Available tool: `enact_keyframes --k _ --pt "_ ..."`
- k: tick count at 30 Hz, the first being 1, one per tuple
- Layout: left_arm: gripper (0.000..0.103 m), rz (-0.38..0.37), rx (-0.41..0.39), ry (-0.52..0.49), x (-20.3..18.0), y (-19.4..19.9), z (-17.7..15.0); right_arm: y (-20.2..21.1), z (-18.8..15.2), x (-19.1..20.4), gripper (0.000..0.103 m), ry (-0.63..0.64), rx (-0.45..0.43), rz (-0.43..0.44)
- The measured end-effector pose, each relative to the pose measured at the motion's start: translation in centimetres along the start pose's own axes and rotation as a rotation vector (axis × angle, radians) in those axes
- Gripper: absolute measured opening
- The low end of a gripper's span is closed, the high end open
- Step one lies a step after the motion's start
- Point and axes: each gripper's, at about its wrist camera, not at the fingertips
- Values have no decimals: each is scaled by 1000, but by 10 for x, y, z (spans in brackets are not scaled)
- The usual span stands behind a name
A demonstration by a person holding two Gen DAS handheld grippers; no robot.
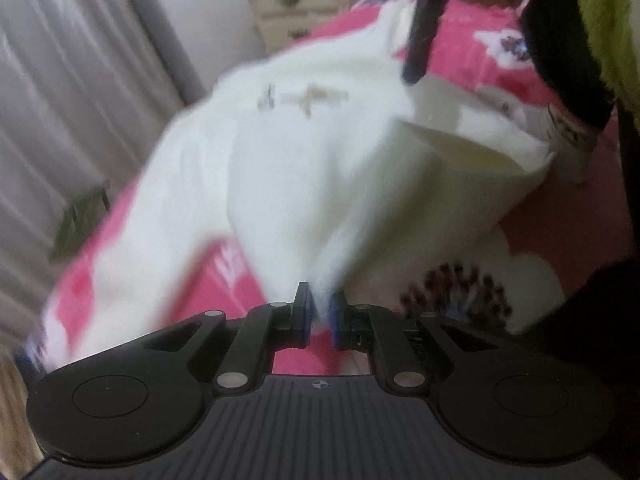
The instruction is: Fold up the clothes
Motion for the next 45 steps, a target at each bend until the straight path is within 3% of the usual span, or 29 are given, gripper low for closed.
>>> enact_keyframes --k 6,10,14,17,20,24,26,28,29,31,34,37,40,42,45 --pt "16 -76 152 195 15 -23 -30 0 -7 -16 34 -2 61 -99" --pt "31 -78 199 366 38 -15 -40 12 -8 -30 37 -47 36 -139" --pt "36 16 135 589 70 -19 -38 20 -5 -45 38 -113 -2 -173" --pt "42 58 22 847 101 -42 -30 26 -1 -54 39 -174 -46 -189" --pt "55 70 -87 1124 132 -69 -30 34 -1 -58 40 -189 -74 -193" --pt "56 139 -148 1403 163 -103 -43 36 -4 -61 41 -207 -86 -189" --pt "55 187 -169 1494 171 -115 -53 35 -6 -65 41 -224 -84 -183" --pt "47 227 -192 1553 175 -126 -60 32 -7 -67 41 -233 -79 -181" --pt "43 246 -209 1556 177 -128 -58 31 -7 -68 41 -235 -77 -180" --pt "15 279 -237 1514 177 -129 -52 30 -6 -70 41 -240 -74 -178" --pt "9 336 -293 1443 184 -114 -39 28 -4 -72 41 -235 -72 -176" --pt "9 400 -387 1285 199 -87 -14 28 -3 -72 41 -222 -72 -172" --pt "9 446 -348 1119 212 -84 3 29 -4 -76 41 -214 -69 -165" --pt "10 481 -263 950 207 -99 7 30 -6 -79 41 -217 -66 -170" --pt "14 494 -155 839 203 -120 -9 34 -8 -80 41 -208 -69 -190"
Point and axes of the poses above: each gripper's, at about its wrist camera, not at the fingertips, and y roughly against the way its jaws point, x to its left, z to its top, and after that the axes turned 12 degrees about -x, right-handed
